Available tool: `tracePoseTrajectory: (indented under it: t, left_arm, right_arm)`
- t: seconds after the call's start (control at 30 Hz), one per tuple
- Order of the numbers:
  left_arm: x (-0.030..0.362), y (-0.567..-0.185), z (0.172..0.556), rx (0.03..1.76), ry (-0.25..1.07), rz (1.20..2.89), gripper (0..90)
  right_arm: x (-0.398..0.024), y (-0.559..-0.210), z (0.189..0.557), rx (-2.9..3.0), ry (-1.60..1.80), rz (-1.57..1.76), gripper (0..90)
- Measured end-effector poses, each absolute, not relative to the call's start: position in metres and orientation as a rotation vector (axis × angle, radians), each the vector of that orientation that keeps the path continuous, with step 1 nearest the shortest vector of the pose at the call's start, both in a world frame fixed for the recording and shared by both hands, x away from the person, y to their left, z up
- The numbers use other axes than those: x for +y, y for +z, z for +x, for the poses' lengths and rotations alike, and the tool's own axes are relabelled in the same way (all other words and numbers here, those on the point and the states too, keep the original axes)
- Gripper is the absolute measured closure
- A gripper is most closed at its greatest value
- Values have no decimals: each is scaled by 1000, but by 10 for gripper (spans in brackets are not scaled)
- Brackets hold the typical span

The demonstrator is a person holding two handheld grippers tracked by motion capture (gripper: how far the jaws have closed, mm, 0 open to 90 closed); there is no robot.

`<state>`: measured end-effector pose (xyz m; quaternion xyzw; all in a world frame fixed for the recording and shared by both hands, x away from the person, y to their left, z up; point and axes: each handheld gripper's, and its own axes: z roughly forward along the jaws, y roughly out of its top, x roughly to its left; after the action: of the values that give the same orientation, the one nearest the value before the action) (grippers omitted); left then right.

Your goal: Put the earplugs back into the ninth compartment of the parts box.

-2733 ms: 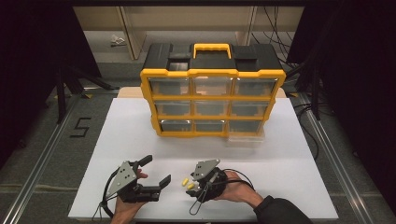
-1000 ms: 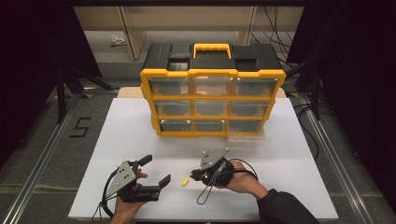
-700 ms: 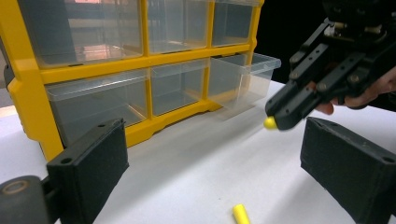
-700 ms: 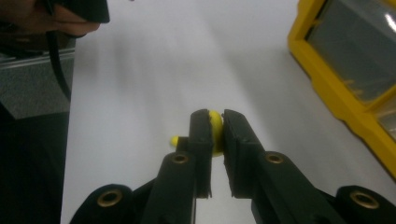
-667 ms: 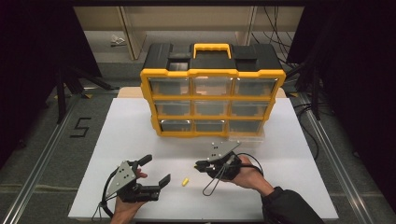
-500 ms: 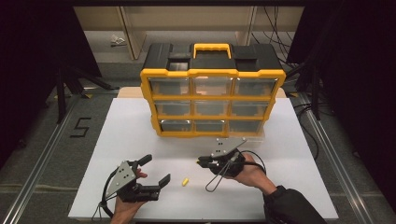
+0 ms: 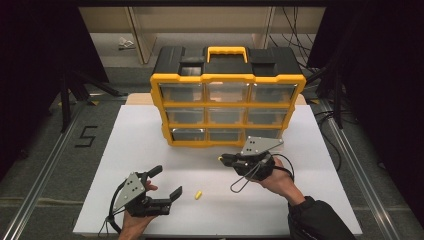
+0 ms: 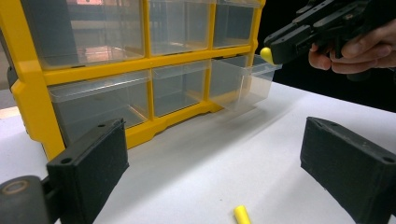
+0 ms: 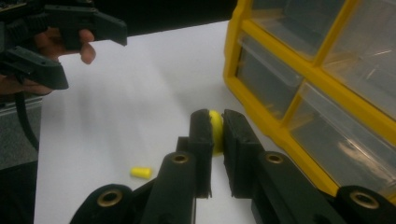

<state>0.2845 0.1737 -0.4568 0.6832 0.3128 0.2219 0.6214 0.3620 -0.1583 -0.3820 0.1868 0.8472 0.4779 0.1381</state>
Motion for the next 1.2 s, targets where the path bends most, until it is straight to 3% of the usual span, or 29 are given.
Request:
tracePoseTrajectory:
  t: [1.2]
  left_arm:
    - [174, -456, 284, 720, 516, 1565, 73]
  right_arm:
    - [-221, -368, 390, 2172, 1386, 880, 825]
